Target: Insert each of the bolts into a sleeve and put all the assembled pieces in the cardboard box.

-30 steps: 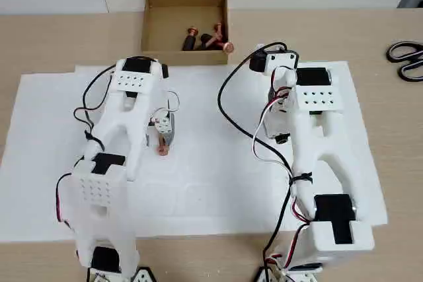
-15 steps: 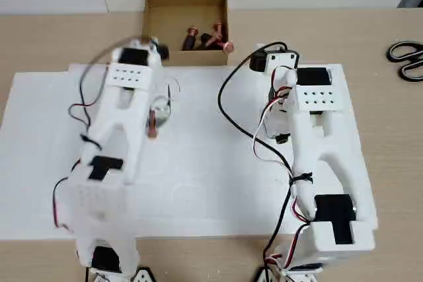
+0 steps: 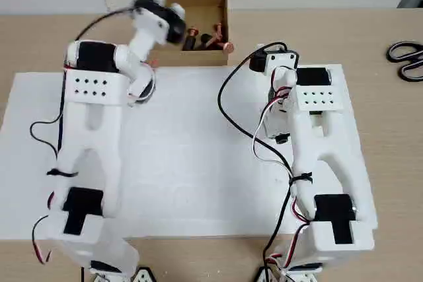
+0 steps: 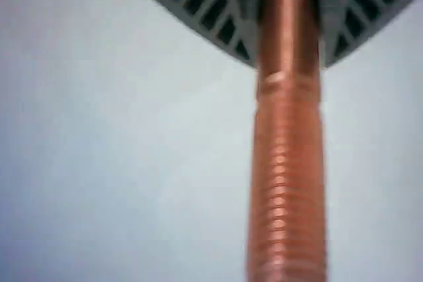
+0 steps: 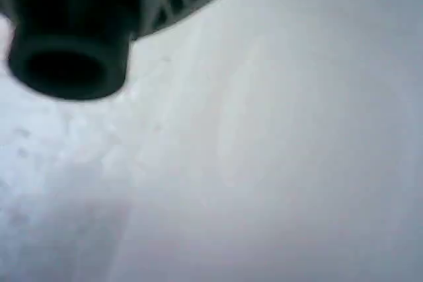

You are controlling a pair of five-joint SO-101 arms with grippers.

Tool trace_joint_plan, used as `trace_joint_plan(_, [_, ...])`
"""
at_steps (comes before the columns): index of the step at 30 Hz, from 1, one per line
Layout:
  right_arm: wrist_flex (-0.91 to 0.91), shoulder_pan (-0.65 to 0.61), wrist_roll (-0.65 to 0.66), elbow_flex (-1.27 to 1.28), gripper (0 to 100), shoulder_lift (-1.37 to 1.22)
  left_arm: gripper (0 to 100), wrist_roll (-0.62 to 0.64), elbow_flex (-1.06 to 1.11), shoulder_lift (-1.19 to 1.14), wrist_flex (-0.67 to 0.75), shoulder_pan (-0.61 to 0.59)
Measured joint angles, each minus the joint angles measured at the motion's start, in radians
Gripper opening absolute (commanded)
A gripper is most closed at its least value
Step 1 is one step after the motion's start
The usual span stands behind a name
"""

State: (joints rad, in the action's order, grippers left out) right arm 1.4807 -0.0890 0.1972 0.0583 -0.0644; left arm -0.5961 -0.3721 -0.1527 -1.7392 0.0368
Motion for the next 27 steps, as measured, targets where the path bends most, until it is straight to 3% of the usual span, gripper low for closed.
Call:
trace_joint_plan(4, [0.0,0.0,0.0,0.0,0.5,0.0,1,-0.413,0.152,-0.005,0.0,0.0])
trace_joint_plan(8, [0.0,0.0,0.0,0.0,0.5,0.0,1,-0.683,0.229,-0.08,0.037,-0.023])
trace_joint_plan(16, [0.0,0.0,0.0,0.032,0.5,0.0,1,-0.709,0.233,-0.186,0.216,-0.129])
trace_joint_plan(20, [0.0,0.0,0.0,0.04,0.5,0.0,1,-0.709,0.233,-0.216,0.236,-0.123])
trace_joint_plan(27, [0.0,0.0,-0.008,0.04,0.5,0.0,10,-0.709,0.233,-0.252,0.236,-0.115])
